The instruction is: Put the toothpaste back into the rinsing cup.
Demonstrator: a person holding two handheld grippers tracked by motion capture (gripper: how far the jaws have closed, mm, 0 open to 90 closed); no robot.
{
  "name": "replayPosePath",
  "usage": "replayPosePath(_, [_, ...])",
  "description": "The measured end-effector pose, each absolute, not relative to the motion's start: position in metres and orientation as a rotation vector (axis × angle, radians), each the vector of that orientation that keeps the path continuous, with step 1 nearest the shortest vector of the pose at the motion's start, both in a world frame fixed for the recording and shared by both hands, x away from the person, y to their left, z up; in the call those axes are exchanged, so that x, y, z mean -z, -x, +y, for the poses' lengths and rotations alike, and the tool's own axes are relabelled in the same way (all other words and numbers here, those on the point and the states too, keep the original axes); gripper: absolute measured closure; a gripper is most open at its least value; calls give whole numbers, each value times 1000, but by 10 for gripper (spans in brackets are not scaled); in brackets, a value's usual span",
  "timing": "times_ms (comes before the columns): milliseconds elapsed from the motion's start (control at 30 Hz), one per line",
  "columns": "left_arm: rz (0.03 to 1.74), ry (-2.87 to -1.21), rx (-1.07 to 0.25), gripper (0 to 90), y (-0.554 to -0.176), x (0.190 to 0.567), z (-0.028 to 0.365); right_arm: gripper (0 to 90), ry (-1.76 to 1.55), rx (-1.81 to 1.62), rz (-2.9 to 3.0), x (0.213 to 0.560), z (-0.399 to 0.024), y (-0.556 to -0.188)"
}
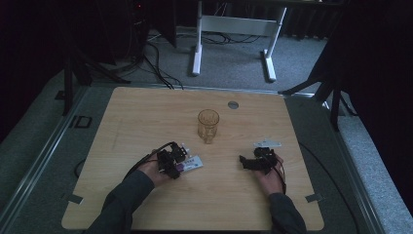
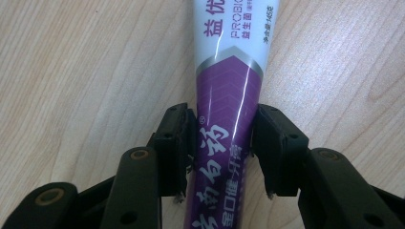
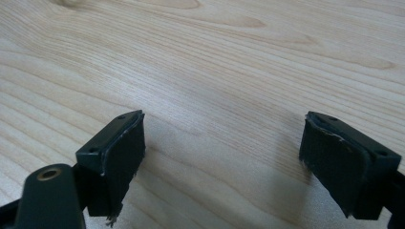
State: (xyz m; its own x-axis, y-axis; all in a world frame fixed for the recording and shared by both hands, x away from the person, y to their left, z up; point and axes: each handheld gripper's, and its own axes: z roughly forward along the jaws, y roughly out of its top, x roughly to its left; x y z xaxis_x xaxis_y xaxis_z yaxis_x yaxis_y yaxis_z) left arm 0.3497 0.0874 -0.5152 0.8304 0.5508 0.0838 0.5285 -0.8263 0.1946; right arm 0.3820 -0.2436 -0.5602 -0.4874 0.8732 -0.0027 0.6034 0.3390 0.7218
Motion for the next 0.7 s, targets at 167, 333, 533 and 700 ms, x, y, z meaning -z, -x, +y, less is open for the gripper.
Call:
replayPosePath(167, [842, -2851, -181, 574, -352, 517, 88, 155, -1300, -944, 2219, 560, -244, -382])
replayPosePath(333, [849, -2850, -155, 576, -354, 518, 88, 155, -1301, -944, 2218, 560, -244, -382])
replayPosePath(533, [841, -2849, -133, 586, -356, 519, 89, 156, -1300, -944, 2219, 560, -244, -382])
replayPosePath(700, [838, -2855, -116, 622, -356, 518, 89, 156, -1301, -944, 2219, 560, -244, -382])
